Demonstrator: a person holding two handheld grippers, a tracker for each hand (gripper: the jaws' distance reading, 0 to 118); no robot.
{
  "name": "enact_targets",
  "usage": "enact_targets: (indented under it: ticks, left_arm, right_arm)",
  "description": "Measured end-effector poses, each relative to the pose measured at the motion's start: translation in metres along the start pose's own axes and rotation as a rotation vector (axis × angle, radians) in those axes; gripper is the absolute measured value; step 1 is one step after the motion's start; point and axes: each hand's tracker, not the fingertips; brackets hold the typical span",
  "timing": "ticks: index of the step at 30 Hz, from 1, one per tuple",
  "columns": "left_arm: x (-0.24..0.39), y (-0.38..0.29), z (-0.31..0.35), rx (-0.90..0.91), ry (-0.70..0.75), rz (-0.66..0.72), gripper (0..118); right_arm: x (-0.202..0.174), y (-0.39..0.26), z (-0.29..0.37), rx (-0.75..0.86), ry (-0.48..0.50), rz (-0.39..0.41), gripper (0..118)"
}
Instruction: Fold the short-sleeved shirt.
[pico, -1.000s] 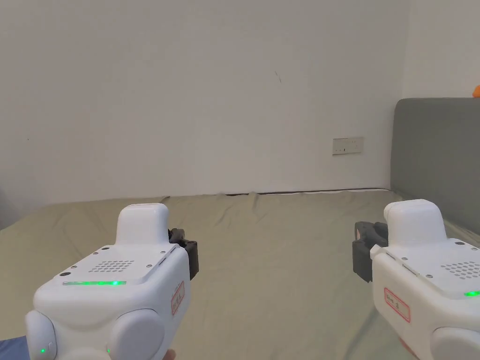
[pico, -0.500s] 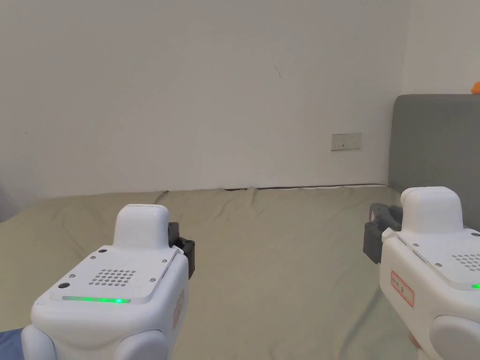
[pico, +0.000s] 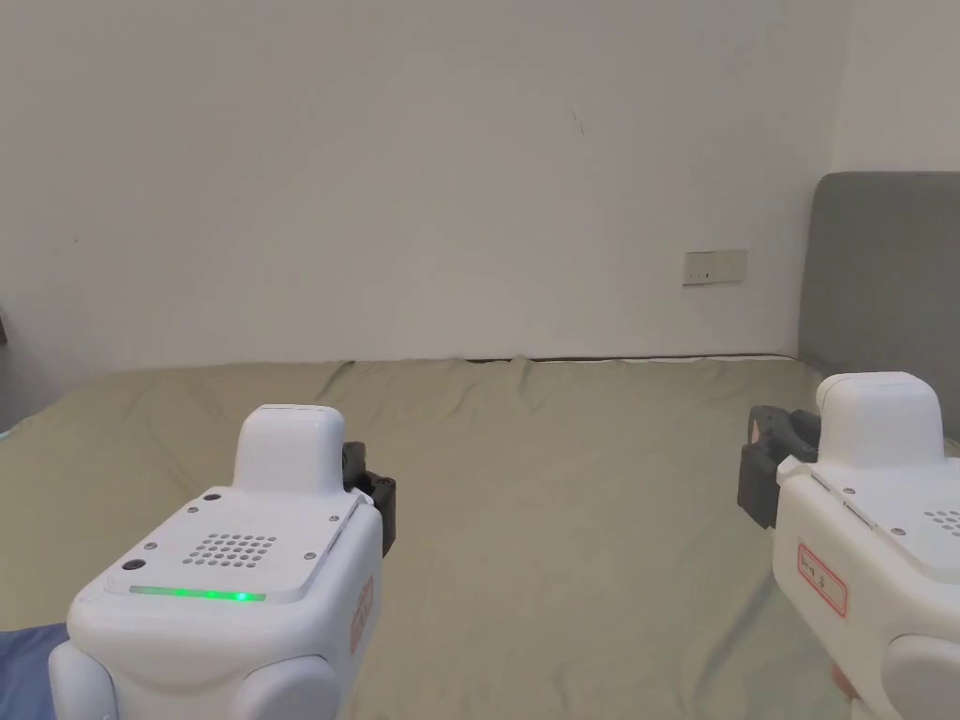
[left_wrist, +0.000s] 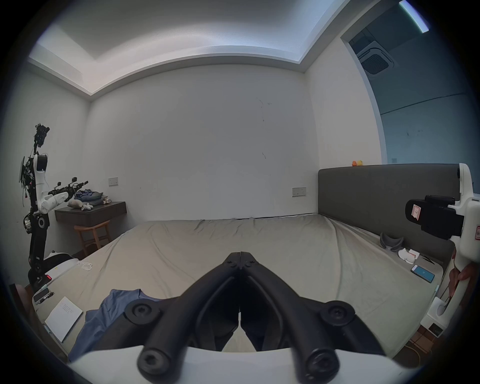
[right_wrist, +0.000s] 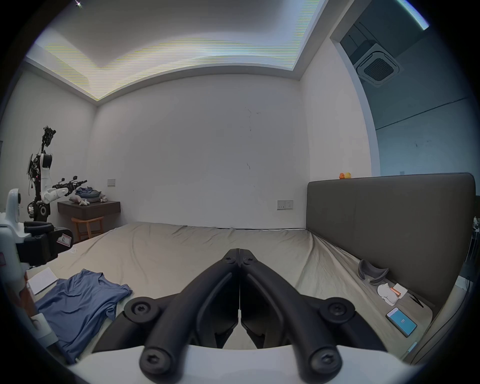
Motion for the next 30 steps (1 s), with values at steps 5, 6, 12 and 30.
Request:
enact_targets:
  ticks: [5,6,12,30]
  left_arm:
    - [-0.007,-0.002,0.000,-0.004,0.019,0.006,0]
    - [-0.009,-0.002,0.000,-0.005,0.025,0.008,0]
    - [-0.038,-0.013,0.009,-0.039,0.113,-0.004,0]
    - [-0.214,-0.083,-0.063,-0.594,0.123,0.154,118]
  right_arm:
    - [-0.004,-0.002,-0.004,-0.013,0.018,-0.009,3]
    - [-0.006,-0.003,-0.005,-0.015,0.023,-0.011,3]
    - [-0.033,-0.007,-0.013,-0.033,0.093,0.016,3]
    - [-0.163,-0.046,-0.080,-0.127,0.516,-0.014,3]
